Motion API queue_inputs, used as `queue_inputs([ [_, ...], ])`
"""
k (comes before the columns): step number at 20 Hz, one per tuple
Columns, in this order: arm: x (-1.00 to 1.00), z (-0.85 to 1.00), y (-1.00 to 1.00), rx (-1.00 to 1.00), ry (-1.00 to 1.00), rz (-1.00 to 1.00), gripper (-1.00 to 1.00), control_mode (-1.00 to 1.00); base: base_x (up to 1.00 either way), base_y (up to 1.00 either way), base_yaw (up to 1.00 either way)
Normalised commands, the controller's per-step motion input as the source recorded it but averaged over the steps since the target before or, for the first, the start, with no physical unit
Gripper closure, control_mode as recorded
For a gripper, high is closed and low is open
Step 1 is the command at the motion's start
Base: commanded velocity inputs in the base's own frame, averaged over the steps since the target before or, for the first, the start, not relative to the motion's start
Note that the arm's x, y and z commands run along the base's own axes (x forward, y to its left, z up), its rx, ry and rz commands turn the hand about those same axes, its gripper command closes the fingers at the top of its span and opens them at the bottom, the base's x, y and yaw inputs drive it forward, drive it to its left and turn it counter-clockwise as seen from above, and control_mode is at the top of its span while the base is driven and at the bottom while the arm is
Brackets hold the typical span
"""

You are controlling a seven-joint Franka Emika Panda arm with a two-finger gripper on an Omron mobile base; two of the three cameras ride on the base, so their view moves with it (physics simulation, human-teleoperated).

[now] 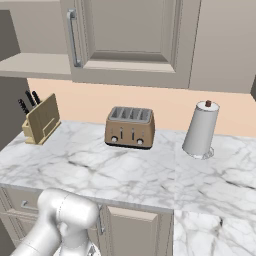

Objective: Pick up the bar soap and dish brush from the sink, and place them back in the cabinet, and close the cabinet doors.

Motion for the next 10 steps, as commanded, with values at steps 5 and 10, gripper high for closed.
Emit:
queue_inputs([
  [5,0.25,0.00,-0.23,0.00,0.00,-0.08,-1.00,-1.00,0.00,0.00,0.00],
  [10,0.24,0.00,-0.19,0.00,0.00,-0.08,-1.00,-1.00,0.00,0.00,0.00],
])
